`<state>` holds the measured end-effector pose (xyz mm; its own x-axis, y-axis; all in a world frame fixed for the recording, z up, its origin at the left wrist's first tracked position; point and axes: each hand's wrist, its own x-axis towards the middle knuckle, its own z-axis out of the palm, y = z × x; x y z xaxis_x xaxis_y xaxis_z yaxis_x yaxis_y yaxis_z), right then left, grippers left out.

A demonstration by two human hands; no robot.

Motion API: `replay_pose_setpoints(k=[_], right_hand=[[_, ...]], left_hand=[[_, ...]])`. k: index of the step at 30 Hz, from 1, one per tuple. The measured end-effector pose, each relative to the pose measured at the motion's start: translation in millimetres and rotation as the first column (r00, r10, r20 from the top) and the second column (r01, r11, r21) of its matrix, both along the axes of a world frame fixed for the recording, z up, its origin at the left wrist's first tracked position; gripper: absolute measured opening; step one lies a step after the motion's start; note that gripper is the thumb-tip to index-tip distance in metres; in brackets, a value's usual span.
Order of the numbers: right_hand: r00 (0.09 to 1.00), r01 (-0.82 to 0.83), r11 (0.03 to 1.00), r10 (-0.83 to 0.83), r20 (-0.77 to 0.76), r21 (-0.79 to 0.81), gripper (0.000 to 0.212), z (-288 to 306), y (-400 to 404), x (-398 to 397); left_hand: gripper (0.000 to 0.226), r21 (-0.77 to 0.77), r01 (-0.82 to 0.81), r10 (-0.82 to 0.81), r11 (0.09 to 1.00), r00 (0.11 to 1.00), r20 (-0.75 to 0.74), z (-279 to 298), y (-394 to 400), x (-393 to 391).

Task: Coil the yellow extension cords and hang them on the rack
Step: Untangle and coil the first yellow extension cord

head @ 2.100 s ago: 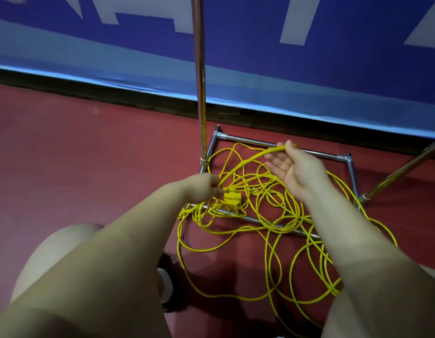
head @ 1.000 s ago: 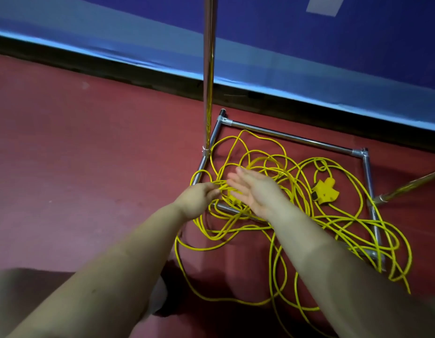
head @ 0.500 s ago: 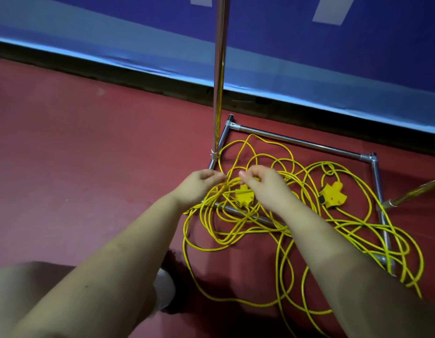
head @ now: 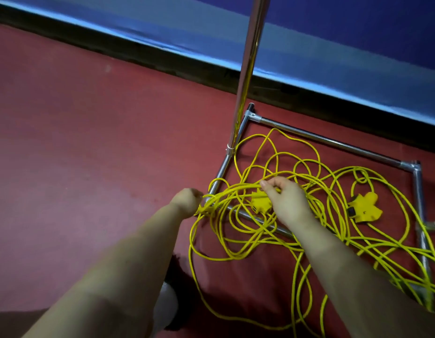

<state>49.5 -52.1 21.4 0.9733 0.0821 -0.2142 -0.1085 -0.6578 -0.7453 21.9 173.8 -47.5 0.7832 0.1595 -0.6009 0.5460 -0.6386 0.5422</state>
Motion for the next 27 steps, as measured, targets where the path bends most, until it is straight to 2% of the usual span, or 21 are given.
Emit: replay_pose_setpoints(k=[3, 7, 12, 16, 19, 22, 24, 27], right_hand=[[0.998, 0.065, 0.991, -0.062, 0.029, -0.118, 0.03, -33, 4, 14], [0.994, 0.111, 0.973, -0.107, 0.033, -0.204, 0.032, -68, 3, 33], [0.997, 0.058, 0.941, -0.039, 0.063, -0.334, 0.033, -87, 16, 56], [0.995, 0.044, 0.921, -0.005, 0.099, -0.387, 0.031, -92, 28, 62], [0.991, 0.033, 0.912, 0.023, 0.132, -0.409, 0.031, -92, 29, 67], [0.991, 0.021, 0.908, 0.035, 0.127, -0.418, 0.032, -90, 30, 70], [0.992, 0.014, 0.908, 0.039, 0.118, -0.418, 0.032, -90, 30, 70], [0.993, -0.017, 0.904, 0.063, 0.096, -0.426, 0.031, -92, 32, 66]], left_hand=[[0.036, 0.004, -0.041, 0.041, 0.999, 0.998, -0.04, -29, 6, 14], [0.043, -0.112, -0.157, 0.147, 0.981, 0.985, -0.095, -63, 6, 37], [0.034, -0.219, -0.179, 0.158, 0.959, 0.981, -0.11, -94, 4, 58], [0.038, -0.282, -0.234, 0.21, 0.93, 0.971, -0.111, -111, 4, 66], [0.034, -0.236, -0.173, 0.154, 0.956, 0.983, -0.095, -119, 1, 70], [0.027, -0.069, -0.078, 0.073, 0.995, 0.995, -0.064, -126, 3, 72], [0.026, 0.012, -0.072, 0.072, 0.997, 0.997, -0.042, -127, 9, 68], [0.021, -0.061, -0.181, 0.181, 0.982, 0.983, -0.013, -131, 18, 54]])
